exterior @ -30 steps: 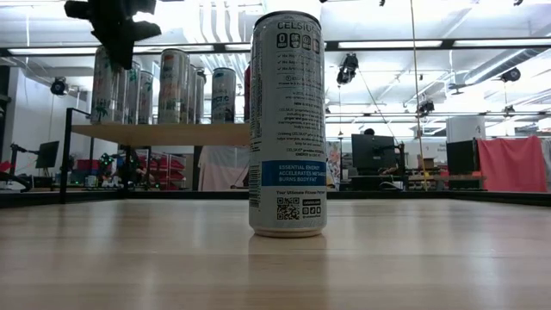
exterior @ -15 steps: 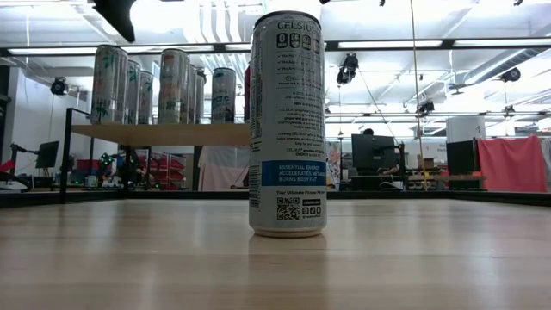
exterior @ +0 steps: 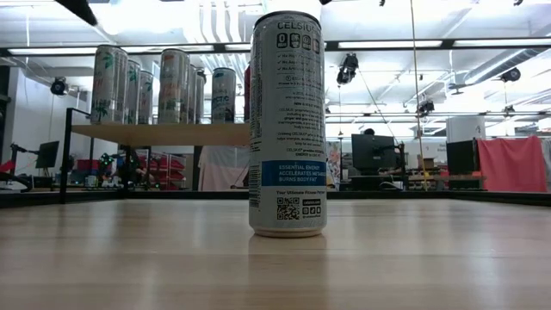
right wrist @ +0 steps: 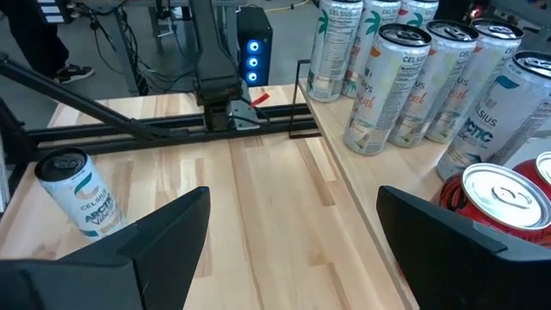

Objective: Place canned beverage on shelf
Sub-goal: Put the white pink soda can on the shelf aligned with the other white pink soda cans

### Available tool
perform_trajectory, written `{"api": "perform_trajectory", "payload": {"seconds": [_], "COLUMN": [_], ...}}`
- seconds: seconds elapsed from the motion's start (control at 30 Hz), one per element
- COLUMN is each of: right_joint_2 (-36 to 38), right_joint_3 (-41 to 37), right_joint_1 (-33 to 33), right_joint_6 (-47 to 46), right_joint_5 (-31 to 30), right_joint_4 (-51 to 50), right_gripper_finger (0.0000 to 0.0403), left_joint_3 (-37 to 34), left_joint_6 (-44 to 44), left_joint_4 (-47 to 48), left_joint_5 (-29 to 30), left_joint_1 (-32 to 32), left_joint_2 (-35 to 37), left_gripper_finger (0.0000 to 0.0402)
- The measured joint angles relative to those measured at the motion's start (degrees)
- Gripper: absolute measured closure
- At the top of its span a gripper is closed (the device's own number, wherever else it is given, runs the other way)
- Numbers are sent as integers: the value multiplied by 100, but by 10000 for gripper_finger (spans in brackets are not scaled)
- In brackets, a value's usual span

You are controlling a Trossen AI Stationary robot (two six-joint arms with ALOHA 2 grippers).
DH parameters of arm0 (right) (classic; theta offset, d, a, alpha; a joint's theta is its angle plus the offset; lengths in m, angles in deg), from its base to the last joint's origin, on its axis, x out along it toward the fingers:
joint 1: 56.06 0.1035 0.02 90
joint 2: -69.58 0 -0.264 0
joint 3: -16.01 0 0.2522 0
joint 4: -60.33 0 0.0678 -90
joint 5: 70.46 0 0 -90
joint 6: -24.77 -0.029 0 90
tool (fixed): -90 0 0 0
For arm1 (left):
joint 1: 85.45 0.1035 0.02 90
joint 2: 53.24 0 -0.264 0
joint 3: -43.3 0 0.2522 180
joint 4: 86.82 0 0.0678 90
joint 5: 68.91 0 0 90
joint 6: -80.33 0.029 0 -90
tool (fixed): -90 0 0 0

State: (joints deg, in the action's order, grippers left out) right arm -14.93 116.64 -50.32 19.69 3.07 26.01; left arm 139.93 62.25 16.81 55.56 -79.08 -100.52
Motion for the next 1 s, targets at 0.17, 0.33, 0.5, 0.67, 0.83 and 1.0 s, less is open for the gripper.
{"api": "perform_trajectory", "payload": {"seconds": [0.17,0.33,0.5,0.67,0.83,1.0], "right_joint_2": [0,0,0,-29,-86,-87], "right_joint_3": [0,0,0,0,0,0], "right_joint_1": [0,0,0,-7,-13,-13], "right_joint_6": [-129,-137,-137,-134,-130,-133], "right_joint_5": [0,0,0,-2,-2,-4], "right_joint_4": [-20,-20,-20,-18,-20,-15], "right_gripper_finger": [80,80,80,80,80,80], "left_joint_3": [-4,-10,-188,-636,-1181,-1478], "left_joint_6": [434,538,551,806,975,1160], "left_joint_4": [1,-267,-876,-1102,-1356,-1412], "left_joint_5": [-82,-46,401,637,744,1424], "left_joint_1": [0,0,0,0,0,-2], "left_joint_2": [399,709,895,1017,1084,1104], "left_gripper_finger": [402,402,402,402,402,402]}}
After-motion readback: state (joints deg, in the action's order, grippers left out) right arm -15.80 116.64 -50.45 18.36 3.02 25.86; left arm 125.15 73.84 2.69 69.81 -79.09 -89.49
